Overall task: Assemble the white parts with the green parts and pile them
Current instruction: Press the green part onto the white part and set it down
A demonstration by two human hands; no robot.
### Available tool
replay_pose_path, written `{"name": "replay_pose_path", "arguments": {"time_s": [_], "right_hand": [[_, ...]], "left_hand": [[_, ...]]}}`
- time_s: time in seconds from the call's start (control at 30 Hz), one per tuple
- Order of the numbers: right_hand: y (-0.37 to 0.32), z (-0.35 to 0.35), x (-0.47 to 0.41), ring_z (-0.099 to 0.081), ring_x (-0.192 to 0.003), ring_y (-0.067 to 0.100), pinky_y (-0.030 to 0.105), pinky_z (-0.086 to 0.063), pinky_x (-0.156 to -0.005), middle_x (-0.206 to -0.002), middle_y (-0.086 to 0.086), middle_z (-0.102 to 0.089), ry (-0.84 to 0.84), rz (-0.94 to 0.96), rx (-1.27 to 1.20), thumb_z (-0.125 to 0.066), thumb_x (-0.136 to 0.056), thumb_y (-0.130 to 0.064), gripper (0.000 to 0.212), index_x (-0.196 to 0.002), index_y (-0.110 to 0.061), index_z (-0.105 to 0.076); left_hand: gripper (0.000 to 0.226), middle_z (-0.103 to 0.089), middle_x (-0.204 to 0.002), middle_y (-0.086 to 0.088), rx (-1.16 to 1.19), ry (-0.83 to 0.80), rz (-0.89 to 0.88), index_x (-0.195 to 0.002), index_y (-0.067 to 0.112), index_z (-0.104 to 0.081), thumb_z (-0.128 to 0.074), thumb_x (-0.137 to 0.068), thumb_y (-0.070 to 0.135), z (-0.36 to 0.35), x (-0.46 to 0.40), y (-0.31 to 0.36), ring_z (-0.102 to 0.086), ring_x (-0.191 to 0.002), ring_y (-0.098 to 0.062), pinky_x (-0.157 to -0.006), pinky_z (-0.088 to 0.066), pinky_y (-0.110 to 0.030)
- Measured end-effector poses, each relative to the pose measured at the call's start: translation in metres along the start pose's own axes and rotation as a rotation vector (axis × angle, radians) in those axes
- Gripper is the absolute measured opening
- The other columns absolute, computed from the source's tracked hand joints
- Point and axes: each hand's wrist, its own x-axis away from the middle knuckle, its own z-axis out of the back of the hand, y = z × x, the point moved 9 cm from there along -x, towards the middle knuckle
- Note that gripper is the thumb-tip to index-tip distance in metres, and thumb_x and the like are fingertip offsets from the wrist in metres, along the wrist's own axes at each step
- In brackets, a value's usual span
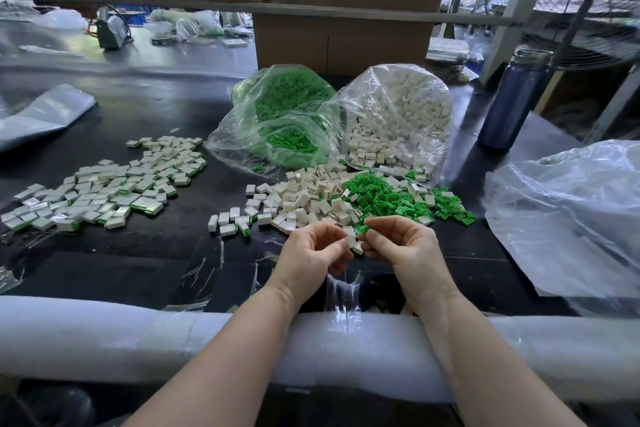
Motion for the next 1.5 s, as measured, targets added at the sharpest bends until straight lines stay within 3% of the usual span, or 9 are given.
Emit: {"name": "replay_pose_path", "arguments": {"time_s": [0.4, 0.77, 1.03, 1.17, 1.5], "right_hand": [[-0.001, -0.006, 0.002, -0.069, -0.064, 0.014, 0.018, -0.053, -0.057, -0.069, 0.004, -0.072, -0.056, -0.017, -0.036, -0.059, -0.084, 0.008, 0.015, -0.082, -0.006, -0.064], [-0.002, 0.001, 0.002, -0.067, -0.060, 0.015, 0.018, -0.053, -0.054, -0.070, 0.011, -0.071, 0.022, -0.024, -0.056, -0.066, -0.079, 0.006, 0.009, -0.081, -0.003, -0.065], [-0.002, 0.003, 0.001, -0.067, -0.061, 0.016, 0.019, -0.054, -0.056, -0.070, 0.009, -0.072, 0.030, -0.017, -0.022, -0.067, -0.078, 0.003, 0.008, -0.081, -0.005, -0.066], [-0.002, 0.002, 0.002, -0.067, -0.060, 0.014, 0.018, -0.053, -0.055, -0.069, 0.008, -0.071, 0.023, -0.014, -0.017, -0.067, -0.079, 0.003, 0.008, -0.081, -0.005, -0.067], [-0.001, 0.002, 0.001, -0.066, -0.058, 0.013, 0.018, -0.053, -0.054, -0.065, 0.006, -0.071, 0.019, -0.019, -0.013, -0.068, -0.077, 0.004, 0.011, -0.077, -0.007, -0.066]], "left_hand": [[0.006, -0.068, -0.080, -0.012, -0.020, 0.001, -0.001, -0.091, 0.005, -0.062, -0.057, -0.090, 0.006, -0.001, -0.001, -0.001, -0.062, -0.061, -0.006, -0.060, -0.052, -0.017], [0.010, -0.066, -0.075, -0.004, 0.070, 0.057, -0.001, -0.085, 0.011, -0.063, -0.057, -0.089, 0.003, 0.006, -0.003, -0.003, -0.059, -0.064, -0.014, -0.061, -0.052, -0.018], [0.028, -0.058, -0.073, -0.001, -0.017, -0.012, -0.055, -0.103, 0.021, -0.066, -0.053, -0.090, 0.000, 0.000, -0.002, 0.001, -0.054, -0.059, -0.003, -0.061, -0.048, -0.014], [0.036, -0.056, -0.074, -0.007, -0.110, -0.050, -0.098, -0.113, 0.023, -0.064, -0.051, -0.091, -0.002, -0.005, -0.001, 0.005, -0.046, -0.058, -0.006, -0.060, -0.044, -0.016], [0.037, -0.056, -0.077, -0.009, -0.185, -0.045, -0.127, -0.099, 0.033, -0.063, -0.052, -0.091, -0.001, -0.007, 0.000, 0.006, -0.044, -0.062, -0.018, -0.061, -0.042, -0.028]]}}
